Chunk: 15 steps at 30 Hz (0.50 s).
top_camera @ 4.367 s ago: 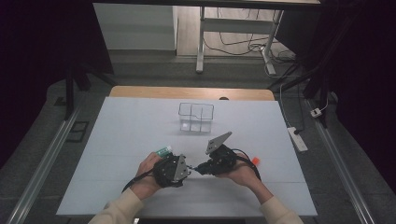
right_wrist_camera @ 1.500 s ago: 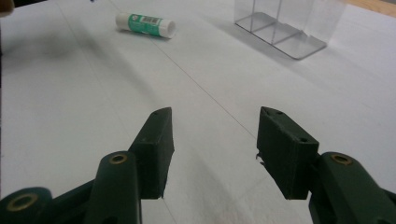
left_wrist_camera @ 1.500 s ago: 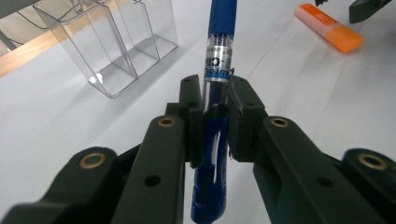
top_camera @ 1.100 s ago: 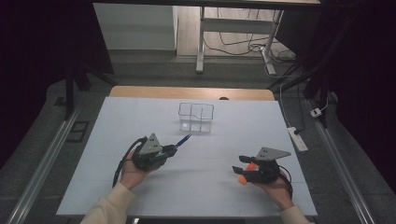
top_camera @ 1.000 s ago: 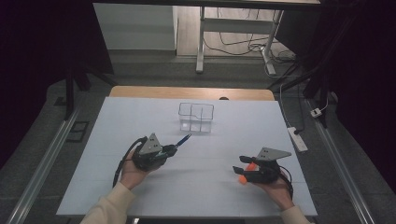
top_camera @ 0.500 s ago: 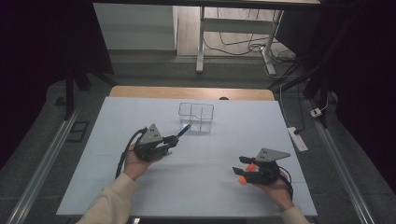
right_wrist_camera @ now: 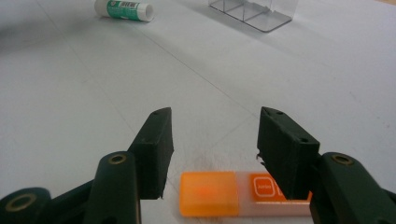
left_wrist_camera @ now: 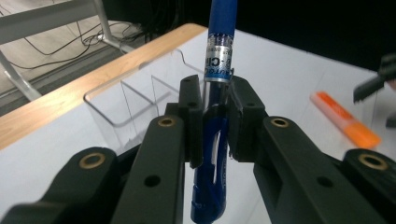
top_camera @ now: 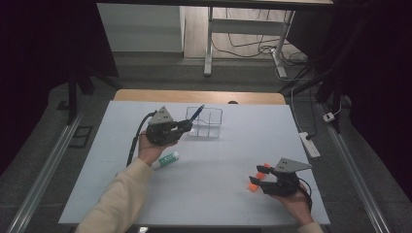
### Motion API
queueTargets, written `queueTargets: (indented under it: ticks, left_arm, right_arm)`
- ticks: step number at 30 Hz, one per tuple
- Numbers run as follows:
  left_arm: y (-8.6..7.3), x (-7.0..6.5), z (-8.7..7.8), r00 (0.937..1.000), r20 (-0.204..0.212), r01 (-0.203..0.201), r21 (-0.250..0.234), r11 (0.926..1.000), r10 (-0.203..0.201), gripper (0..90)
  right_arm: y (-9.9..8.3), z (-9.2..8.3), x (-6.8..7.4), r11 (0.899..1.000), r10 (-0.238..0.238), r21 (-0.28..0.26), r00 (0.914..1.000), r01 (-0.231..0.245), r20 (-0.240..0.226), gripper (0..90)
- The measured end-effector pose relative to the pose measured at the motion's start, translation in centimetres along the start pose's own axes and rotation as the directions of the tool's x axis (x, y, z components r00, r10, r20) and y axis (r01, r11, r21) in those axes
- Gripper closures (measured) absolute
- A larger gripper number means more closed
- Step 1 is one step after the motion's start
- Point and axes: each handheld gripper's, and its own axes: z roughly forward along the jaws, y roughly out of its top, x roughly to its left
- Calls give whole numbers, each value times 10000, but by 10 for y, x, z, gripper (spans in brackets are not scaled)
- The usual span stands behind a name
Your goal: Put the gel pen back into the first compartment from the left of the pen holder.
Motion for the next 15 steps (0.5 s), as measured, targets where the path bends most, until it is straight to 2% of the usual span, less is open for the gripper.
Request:
queueTargets:
  ticks: [6,11,15]
  left_arm:
    - [6,10,8,9999,-22,158,-269,9995,-158,776]
    - [7,18,16,9995,-127,285,-240,9993,-288,776]
    - [7,23,21,9988,10,490,-348,9982,-490,776]
  right_arm:
    - [-5,-3,0,10000,43,60,10000,-43,2,451]
    - [-6,-5,-1,9999,117,1,9999,-117,40,451]
    - [-8,-5,-2,9999,159,52,9999,-159,58,451]
